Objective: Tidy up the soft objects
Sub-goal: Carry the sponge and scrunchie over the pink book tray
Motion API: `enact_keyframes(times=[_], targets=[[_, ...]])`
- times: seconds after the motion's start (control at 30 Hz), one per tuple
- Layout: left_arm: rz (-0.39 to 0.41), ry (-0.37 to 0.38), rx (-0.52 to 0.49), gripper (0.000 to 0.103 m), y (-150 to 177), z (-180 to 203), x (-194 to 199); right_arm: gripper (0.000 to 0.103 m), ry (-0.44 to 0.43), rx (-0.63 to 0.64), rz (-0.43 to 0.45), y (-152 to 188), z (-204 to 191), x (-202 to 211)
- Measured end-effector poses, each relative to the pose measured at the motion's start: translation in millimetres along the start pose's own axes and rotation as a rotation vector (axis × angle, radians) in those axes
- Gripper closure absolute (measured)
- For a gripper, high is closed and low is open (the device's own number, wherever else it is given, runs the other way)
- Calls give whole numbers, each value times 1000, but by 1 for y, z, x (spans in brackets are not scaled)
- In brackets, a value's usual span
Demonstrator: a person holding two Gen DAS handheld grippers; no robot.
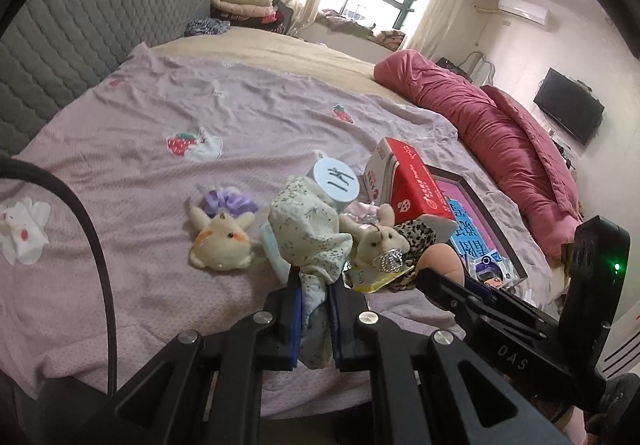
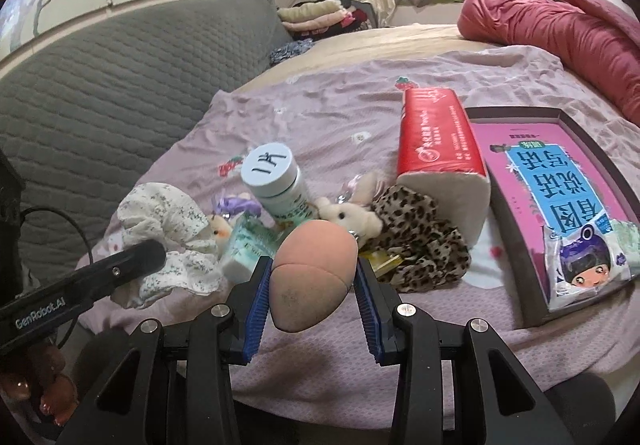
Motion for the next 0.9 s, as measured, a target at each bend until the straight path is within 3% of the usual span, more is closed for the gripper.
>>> enact_keyframes(times=[0.57,0.9], targets=[[29,19,-81,92,-19,43,11,62,1,-71,95,-23,27,26],[30,54,-156,92,-28,86,10,62,81,-47,220,-42,45,53]])
Point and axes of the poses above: each gripper's, at about its wrist camera, not at the fingertips, and x roughly against the way its jaws point, z to its right, y to its underside, the point moved 5 cm from there along -x, roughly the way its jaws point, and after that the axes turned 9 degrees about -x, right-handed, at the moved point
